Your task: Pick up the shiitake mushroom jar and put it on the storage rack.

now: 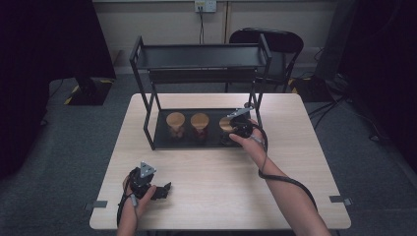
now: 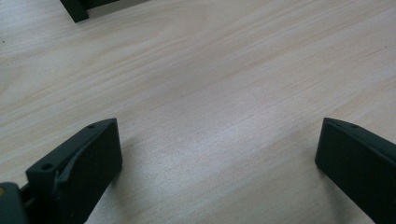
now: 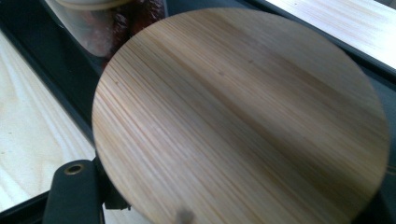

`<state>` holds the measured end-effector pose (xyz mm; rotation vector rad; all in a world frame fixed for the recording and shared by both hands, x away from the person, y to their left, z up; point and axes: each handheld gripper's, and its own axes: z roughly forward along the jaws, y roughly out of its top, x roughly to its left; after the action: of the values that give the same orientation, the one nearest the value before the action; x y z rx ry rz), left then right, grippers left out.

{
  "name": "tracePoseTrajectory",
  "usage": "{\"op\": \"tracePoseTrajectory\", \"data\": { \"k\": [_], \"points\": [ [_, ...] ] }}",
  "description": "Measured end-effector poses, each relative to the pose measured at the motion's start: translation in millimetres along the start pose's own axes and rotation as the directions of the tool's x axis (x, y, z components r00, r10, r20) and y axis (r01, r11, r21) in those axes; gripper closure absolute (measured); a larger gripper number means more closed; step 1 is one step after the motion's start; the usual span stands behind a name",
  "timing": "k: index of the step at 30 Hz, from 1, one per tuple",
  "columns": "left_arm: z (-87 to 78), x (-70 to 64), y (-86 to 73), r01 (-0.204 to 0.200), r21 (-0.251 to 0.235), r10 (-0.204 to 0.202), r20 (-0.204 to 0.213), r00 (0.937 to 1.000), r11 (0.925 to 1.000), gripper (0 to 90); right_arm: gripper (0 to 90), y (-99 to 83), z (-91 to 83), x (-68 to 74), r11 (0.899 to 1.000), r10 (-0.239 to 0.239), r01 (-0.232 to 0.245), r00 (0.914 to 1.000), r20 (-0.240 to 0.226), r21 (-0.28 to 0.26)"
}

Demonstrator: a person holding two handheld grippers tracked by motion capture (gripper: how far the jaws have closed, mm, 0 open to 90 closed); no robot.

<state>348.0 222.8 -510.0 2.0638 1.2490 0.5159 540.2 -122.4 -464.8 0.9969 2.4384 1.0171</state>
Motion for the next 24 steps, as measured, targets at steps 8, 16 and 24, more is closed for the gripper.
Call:
{"op": "tracePoseTrajectory", "data": {
  "k": [8, 16, 24],
  "points": [
    [0.0, 0.0, 0.0, 0.001, 0.000, -0.001, 0.000, 1.0000, 1.0000, 0.2, 25.5, -0.6, 3.6, -1.9, 1.000, 0.006, -0.006, 1.0000, 0.005, -0.006],
    [0.0, 0.0, 0.0, 0.001, 0.000, -0.001, 0.000, 1.0000, 1.0000, 0.2, 25.4, 1.2, 8.4, -1.8, 1.000, 0.018, -0.018, 0.9998, 0.010, -0.015],
    [0.0, 0.0, 0.0, 0.000, 0.000, 0.000, 0.000, 1.0000, 1.0000, 0.2, 25.4, 2.9, 12.3, -2.8, 1.000, 0.024, -0.024, 0.9995, 0.018, -0.019]
  ]
}}
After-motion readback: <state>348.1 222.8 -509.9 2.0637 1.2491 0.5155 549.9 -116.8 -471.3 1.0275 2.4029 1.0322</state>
